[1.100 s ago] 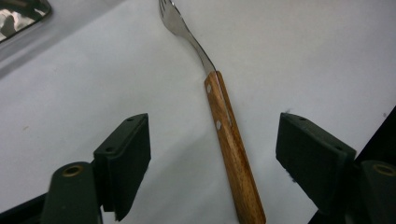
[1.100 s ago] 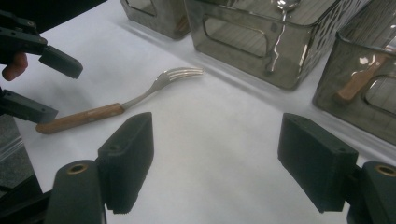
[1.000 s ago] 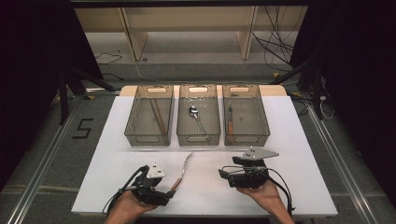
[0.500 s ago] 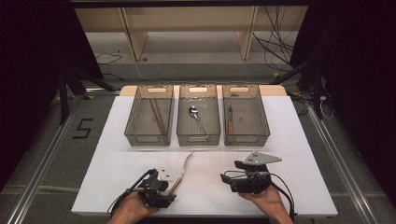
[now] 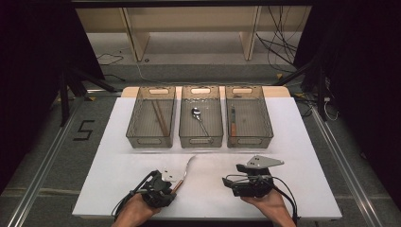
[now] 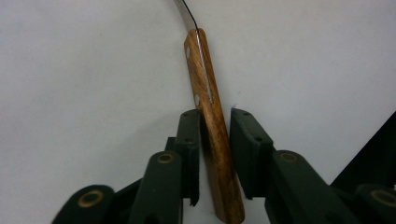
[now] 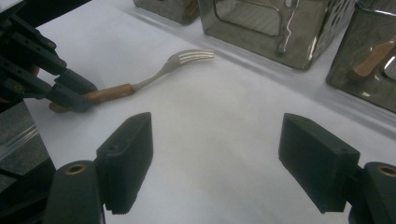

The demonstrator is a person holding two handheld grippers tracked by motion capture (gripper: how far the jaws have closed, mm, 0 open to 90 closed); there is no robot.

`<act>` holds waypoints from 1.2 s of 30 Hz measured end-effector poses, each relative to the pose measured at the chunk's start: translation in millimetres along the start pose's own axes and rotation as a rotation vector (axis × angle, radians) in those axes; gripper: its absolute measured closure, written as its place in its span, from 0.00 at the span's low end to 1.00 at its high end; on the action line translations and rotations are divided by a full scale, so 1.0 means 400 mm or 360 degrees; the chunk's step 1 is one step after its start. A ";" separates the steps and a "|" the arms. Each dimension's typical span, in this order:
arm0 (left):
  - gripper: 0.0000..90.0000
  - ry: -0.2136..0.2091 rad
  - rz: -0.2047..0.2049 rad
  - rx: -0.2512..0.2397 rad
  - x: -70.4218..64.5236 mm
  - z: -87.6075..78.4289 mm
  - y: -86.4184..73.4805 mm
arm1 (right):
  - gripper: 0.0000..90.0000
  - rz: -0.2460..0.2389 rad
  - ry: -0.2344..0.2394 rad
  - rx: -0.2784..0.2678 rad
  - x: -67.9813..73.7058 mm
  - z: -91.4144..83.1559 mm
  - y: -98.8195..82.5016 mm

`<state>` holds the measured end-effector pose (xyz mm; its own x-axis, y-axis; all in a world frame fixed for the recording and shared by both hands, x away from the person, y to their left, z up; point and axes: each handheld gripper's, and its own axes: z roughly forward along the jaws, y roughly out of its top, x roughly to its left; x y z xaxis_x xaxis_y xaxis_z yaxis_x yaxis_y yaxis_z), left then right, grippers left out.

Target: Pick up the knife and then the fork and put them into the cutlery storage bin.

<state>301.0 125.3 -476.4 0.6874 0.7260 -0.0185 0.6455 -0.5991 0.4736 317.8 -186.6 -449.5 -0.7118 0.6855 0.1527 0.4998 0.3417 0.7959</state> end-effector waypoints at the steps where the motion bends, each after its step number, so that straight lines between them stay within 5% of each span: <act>1: 0.83 -0.0009 -0.0011 0.0004 0.002 -0.001 0.000 | 0.30 -0.0003 0.0002 0.0001 0.000 0.000 0.000; 5: 0.86 -0.0041 -0.0074 -0.0019 0.016 -0.005 -0.003 | 0.31 -0.0005 0.0009 0.0002 0.001 0.002 -0.001; 17: 0.89 -0.0121 -0.0061 -0.0097 0.038 -0.025 -0.006 | 0.31 -0.0015 0.0017 -0.0022 0.006 -0.005 0.003; 36: 0.89 -0.0242 0.0085 -0.0190 0.029 -0.072 0.102 | 0.31 -0.0193 0.0042 -0.0114 0.054 -0.026 0.030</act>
<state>325.8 119.3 -432.0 0.7678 0.6295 -0.1193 0.5690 -0.5844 0.5786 303.3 -174.2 -430.5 -0.7779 0.6248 0.0675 0.3735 0.3733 0.8492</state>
